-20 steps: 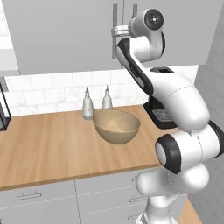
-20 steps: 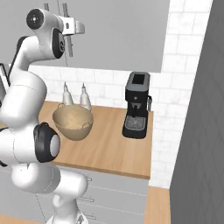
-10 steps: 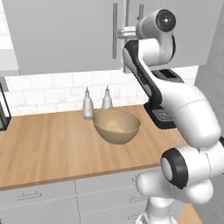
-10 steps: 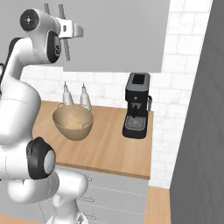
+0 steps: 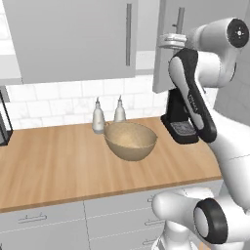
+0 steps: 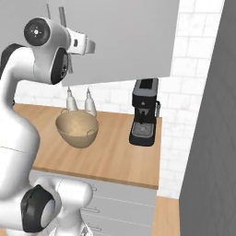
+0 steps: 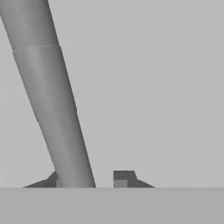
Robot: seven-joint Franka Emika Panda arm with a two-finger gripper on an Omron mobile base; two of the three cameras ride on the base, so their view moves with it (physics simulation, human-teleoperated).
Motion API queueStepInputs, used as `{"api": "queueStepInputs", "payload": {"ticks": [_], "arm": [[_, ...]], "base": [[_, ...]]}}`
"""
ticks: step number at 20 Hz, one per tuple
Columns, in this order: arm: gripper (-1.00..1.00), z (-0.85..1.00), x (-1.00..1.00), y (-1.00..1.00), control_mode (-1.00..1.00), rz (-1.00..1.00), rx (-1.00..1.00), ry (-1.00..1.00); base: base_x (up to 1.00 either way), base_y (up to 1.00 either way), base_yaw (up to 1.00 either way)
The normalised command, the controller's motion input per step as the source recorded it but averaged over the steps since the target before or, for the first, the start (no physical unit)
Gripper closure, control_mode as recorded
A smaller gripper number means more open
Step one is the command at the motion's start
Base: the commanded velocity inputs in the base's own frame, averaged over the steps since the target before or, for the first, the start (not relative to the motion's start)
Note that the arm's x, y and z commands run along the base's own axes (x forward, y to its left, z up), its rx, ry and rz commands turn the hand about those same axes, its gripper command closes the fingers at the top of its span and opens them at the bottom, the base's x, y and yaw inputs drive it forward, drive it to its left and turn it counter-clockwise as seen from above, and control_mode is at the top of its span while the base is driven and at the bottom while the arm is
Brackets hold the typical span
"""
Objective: Open the cabinet, pick up the bread from the cabinet and place it in the basket. Then move the basket to the dining counter.
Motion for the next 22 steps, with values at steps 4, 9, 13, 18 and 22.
{"api": "queueStepInputs", "payload": {"ticks": [4, 9, 13, 18, 22], "arm": [[1.00, 0.00, -1.00, -0.79, -1.00, 0.10, 0.10, 0.25], [1.00, -0.06, -1.00, -0.81, -1.00, 0.07, 0.10, 0.23], [1.00, -0.48, -0.37, -0.76, -1.00, 0.04, 0.01, 0.07], [-1.00, -0.18, -0.20, -0.45, -1.00, 0.05, 0.03, -0.10], [-1.00, 0.00, -0.60, 0.00, -1.00, 0.00, 0.00, -0.21]], "base": [[0.00, 0.00, 0.00], [0.00, 0.00, 0.00], [0.00, 0.00, 0.00], [0.00, 0.00, 0.00], [0.00, 0.00, 0.00]]}}
